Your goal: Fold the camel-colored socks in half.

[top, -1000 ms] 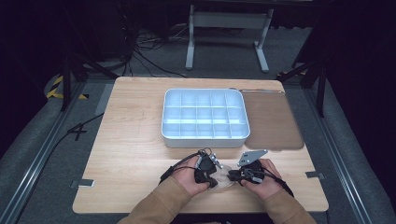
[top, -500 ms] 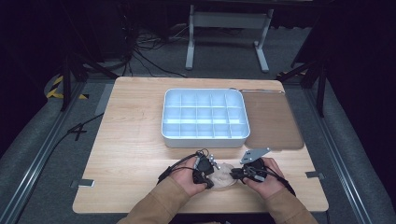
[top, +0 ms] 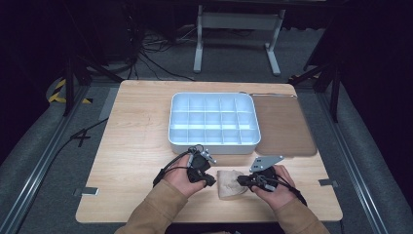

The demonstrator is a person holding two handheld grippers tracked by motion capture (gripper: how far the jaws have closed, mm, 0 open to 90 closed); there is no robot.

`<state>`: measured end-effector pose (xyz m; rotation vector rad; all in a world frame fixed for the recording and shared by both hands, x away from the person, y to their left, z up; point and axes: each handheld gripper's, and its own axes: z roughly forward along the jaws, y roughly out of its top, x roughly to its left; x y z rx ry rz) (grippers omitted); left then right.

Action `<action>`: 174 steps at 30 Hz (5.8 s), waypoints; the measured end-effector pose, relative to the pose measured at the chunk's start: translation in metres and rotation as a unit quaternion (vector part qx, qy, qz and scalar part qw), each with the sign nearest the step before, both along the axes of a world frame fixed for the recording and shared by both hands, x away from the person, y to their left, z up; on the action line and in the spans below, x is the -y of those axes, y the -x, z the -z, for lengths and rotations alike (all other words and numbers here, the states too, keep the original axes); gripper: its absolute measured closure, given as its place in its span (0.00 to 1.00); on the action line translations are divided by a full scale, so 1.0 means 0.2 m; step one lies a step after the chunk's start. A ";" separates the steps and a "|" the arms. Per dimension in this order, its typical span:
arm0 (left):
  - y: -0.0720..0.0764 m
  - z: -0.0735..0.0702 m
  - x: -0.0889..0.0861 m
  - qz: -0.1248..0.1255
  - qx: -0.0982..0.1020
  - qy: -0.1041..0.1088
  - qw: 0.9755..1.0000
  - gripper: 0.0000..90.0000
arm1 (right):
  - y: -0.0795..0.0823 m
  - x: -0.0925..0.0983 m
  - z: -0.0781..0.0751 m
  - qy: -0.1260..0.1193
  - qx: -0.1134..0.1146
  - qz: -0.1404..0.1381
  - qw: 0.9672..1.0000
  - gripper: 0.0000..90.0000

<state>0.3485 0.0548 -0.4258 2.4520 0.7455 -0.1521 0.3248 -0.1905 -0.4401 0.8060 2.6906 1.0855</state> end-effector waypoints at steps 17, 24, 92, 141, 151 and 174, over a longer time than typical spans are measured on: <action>0.00 0.11 0.06 0.015 -0.001 -0.020 1.000 0.92 | -0.03 -0.04 0.09 0.029 -0.022 0.002 0.999 1.00; 0.00 0.13 0.09 0.024 0.002 -0.030 0.999 0.94 | -0.03 -0.03 0.10 0.020 -0.021 0.003 1.000 1.00; 0.00 0.06 0.27 0.062 0.032 0.031 0.997 0.90 | 0.00 0.10 0.11 0.036 -0.049 0.050 0.997 0.97; 0.02 0.06 0.21 0.088 0.136 0.062 0.985 0.53 | -0.05 0.02 0.09 -0.008 -0.042 0.036 0.998 1.00; 0.00 0.15 0.24 0.107 0.133 0.033 0.985 0.43 | -0.04 0.03 0.09 -0.007 -0.038 0.045 0.998 0.95; 0.03 0.19 0.27 0.082 0.114 0.025 0.990 0.42 | -0.07 0.06 0.09 -0.032 -0.067 0.129 0.989 0.50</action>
